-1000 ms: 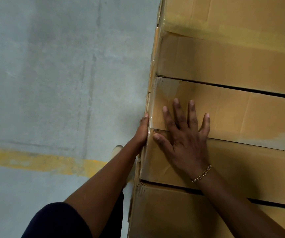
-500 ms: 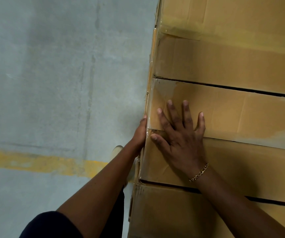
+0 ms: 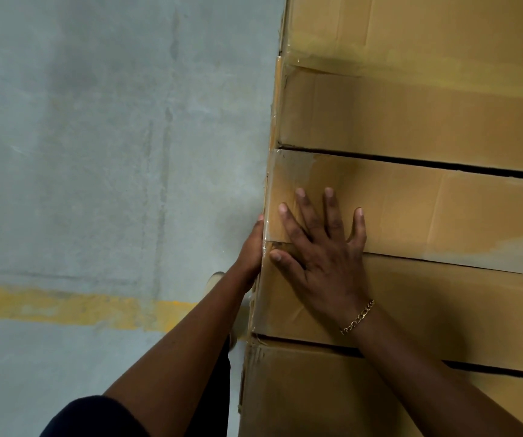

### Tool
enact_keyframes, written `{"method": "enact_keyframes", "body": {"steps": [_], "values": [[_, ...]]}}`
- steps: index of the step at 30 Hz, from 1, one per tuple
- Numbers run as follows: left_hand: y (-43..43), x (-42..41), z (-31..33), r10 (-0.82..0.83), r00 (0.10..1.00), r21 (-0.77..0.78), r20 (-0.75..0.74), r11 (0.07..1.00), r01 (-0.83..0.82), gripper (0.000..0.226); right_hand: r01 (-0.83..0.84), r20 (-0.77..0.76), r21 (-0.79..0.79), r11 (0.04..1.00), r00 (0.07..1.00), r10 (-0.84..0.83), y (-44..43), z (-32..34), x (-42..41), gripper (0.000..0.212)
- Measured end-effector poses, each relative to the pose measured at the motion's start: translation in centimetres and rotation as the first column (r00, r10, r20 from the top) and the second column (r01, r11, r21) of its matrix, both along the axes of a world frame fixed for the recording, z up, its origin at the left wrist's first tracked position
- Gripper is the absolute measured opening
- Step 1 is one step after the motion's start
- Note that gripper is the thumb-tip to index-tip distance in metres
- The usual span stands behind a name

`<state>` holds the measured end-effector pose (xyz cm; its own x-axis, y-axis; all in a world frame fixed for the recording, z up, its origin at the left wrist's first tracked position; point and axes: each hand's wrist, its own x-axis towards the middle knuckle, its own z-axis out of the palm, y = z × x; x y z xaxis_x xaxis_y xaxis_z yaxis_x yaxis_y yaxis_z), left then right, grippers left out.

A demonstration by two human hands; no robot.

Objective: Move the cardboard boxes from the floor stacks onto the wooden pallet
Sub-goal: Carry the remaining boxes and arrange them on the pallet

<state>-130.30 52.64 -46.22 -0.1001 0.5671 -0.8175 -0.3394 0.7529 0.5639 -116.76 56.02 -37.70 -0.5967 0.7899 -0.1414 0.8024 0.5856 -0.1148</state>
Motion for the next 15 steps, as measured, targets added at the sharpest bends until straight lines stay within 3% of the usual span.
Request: {"method": "enact_keyframes", "body": {"steps": [7, 11, 15], "values": [[0.5, -0.2, 2.7, 0.045, 0.999, -0.039, 0.026, 0.998, -0.044, 0.038, 0.009, 0.013, -0.037, 0.999, 1.000, -0.008, 0.2, 1.3, 0.4, 0.072], [0.8, -0.2, 6.9, 0.086, 0.991, -0.084, 0.098, 0.993, -0.077, 0.053, 0.020, 0.048, -0.157, 0.987, 0.999, -0.012, 0.3, 2.5, 0.8, 0.073], [0.9, -0.5, 11.0, 0.017, 0.997, -0.085, 0.081, 0.996, -0.010, 0.050, 0.053, 0.097, -0.230, 0.972, 0.995, -0.032, -0.4, 4.4, 1.4, 0.074]]}}
